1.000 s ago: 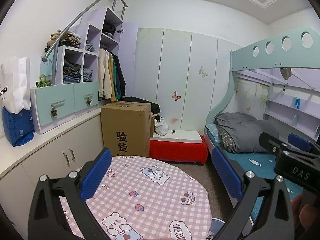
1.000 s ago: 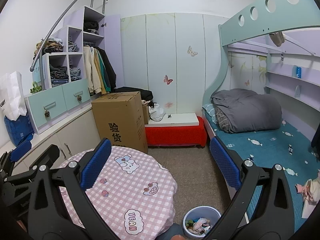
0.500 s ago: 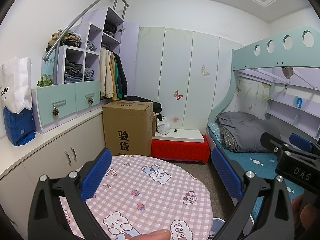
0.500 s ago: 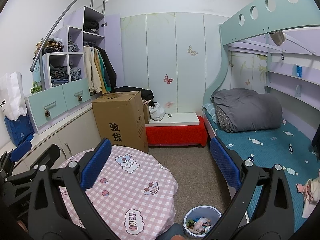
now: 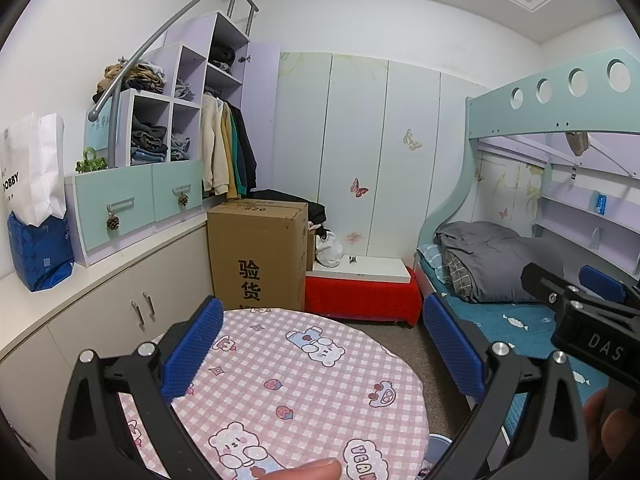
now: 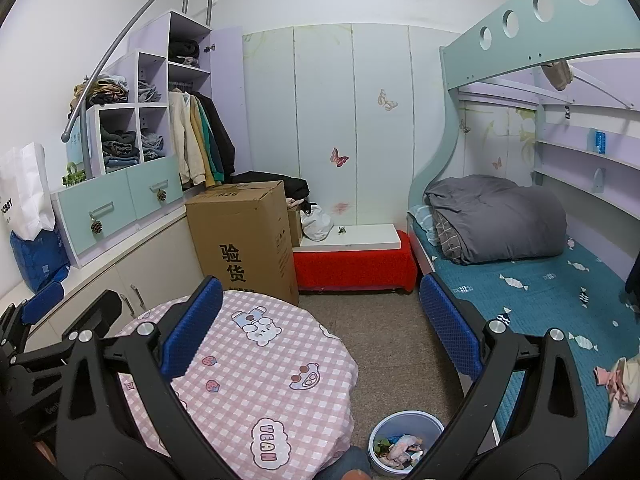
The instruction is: Collect trash
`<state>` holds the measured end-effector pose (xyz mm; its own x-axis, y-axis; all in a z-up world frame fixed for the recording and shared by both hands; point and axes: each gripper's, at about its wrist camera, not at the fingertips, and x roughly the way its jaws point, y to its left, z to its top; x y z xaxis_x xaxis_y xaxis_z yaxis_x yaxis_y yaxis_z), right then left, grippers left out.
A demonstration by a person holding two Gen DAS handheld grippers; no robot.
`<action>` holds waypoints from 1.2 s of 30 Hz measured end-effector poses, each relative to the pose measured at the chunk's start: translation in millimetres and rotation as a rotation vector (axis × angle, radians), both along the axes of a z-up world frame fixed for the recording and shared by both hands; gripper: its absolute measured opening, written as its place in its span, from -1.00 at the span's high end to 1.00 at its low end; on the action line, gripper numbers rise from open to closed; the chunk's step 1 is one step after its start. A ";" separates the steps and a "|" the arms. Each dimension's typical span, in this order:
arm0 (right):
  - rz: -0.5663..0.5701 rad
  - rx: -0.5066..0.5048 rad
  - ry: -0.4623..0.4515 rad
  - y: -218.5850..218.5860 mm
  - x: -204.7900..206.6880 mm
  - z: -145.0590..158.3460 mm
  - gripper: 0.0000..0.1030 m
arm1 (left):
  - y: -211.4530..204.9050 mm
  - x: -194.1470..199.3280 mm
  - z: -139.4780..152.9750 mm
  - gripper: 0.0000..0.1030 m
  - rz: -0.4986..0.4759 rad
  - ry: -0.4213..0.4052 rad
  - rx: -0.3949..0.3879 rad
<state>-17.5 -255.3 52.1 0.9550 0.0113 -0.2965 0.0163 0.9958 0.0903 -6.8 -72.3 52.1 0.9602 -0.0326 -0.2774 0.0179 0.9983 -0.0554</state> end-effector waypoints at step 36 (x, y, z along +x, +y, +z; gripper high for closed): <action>0.029 -0.019 0.011 12.7 13.5 -11.9 -0.88 | 8.3 7.6 -9.7 -0.91 0.000 0.017 -0.008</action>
<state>-4.0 -242.6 40.2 0.9510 0.0331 -0.3076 -0.0115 0.9974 0.0717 0.8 -64.0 42.5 0.9554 -0.0349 -0.2933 0.0169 0.9978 -0.0636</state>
